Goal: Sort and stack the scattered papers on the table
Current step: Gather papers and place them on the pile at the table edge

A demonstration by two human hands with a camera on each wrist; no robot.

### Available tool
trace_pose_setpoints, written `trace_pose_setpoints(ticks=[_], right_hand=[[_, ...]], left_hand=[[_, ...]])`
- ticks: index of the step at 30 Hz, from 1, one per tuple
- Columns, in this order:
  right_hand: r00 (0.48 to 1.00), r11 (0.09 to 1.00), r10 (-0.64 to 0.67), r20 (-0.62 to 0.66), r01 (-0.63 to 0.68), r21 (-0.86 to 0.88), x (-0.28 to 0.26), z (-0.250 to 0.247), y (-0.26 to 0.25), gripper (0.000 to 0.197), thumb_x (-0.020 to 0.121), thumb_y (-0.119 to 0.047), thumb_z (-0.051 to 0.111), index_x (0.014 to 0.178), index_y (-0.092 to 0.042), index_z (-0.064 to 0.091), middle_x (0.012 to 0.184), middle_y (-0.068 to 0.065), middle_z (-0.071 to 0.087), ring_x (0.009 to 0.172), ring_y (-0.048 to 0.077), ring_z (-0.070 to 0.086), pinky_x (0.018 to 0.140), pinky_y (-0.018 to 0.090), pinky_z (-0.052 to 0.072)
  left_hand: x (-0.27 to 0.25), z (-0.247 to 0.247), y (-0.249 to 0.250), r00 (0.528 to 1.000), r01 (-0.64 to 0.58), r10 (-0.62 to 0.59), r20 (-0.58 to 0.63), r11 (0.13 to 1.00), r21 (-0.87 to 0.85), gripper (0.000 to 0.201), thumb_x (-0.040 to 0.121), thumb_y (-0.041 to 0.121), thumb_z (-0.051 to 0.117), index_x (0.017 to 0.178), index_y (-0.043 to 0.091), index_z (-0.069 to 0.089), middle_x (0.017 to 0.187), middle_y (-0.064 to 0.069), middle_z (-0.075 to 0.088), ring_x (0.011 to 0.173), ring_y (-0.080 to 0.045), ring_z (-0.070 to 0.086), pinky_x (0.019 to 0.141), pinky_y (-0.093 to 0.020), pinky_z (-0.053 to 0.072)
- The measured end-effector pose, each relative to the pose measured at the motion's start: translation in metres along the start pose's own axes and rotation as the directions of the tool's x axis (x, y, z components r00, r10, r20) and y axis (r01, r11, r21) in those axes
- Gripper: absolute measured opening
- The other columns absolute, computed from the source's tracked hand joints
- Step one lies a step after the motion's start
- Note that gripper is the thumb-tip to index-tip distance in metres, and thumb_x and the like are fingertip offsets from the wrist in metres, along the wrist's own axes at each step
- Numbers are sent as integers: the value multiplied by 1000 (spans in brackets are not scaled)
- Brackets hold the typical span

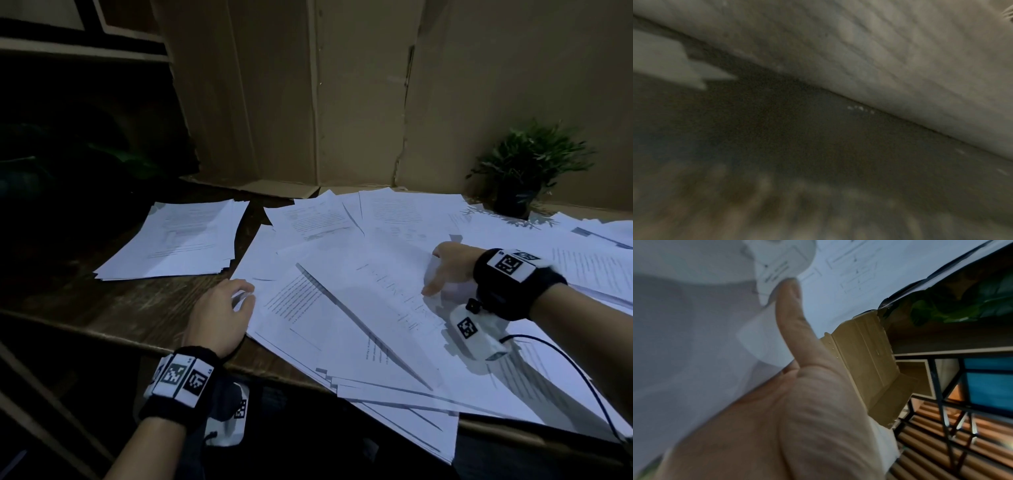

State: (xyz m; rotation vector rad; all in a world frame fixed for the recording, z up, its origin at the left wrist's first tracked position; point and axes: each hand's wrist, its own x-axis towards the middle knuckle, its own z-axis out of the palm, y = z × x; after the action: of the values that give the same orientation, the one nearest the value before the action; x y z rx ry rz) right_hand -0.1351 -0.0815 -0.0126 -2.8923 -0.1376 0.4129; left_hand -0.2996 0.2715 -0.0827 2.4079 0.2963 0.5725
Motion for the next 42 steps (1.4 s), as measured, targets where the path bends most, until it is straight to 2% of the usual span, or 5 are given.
trace_pose_setpoints(ticks=[9, 24, 28, 35, 42], right_hand=[[745, 829, -471, -473, 189, -527, -33, -78, -53, 36, 92, -11, 57, 125, -26, 63, 116, 9, 67, 116, 30, 56, 108, 49, 28], [311, 214, -948, -70, 459, -862, -101, -2, -204, 39, 87, 3, 51, 105, -23, 73, 96, 1, 57, 112, 30, 53, 118, 66, 7], [379, 499, -866, -325, 620, -606, -81, -5, -169, 64, 84, -8, 69, 144, -21, 50, 147, 13, 44, 139, 33, 39, 117, 60, 11], [954, 957, -278, -111, 284, 49, -43, -17, 2, 41, 97, -22, 62, 137, -16, 53, 143, 6, 50, 127, 26, 54, 101, 33, 39], [968, 970, -241, 76, 242, -9, -45, -3, 55, 39, 92, -35, 69, 129, -27, 57, 132, -8, 56, 120, 15, 57, 105, 36, 44]], left_hand=[[-1, -9, 10, 986, 106, -158, -51, 831, -546, 21, 100, 34, 52, 119, 28, 59, 120, 10, 63, 117, -11, 58, 94, -38, 52], [-29, -16, 80, 947, 150, 72, 314, 764, -628, 50, 82, 42, 74, 126, 26, 55, 109, 8, 72, 103, -11, 68, 81, -29, 56], [-29, -10, 57, 956, 191, 1, 292, 756, -626, 31, 96, -5, 50, 109, 17, 66, 99, 6, 75, 95, -16, 70, 70, -22, 55], [-14, -34, 4, 956, 292, -194, 221, 706, -646, 33, 97, 6, 57, 129, 15, 59, 120, 0, 69, 107, -20, 67, 90, -43, 53], [-11, -35, -5, 971, 236, -174, 165, 808, -540, 27, 96, 11, 60, 121, 21, 61, 113, 9, 69, 103, -14, 66, 80, -33, 52]])
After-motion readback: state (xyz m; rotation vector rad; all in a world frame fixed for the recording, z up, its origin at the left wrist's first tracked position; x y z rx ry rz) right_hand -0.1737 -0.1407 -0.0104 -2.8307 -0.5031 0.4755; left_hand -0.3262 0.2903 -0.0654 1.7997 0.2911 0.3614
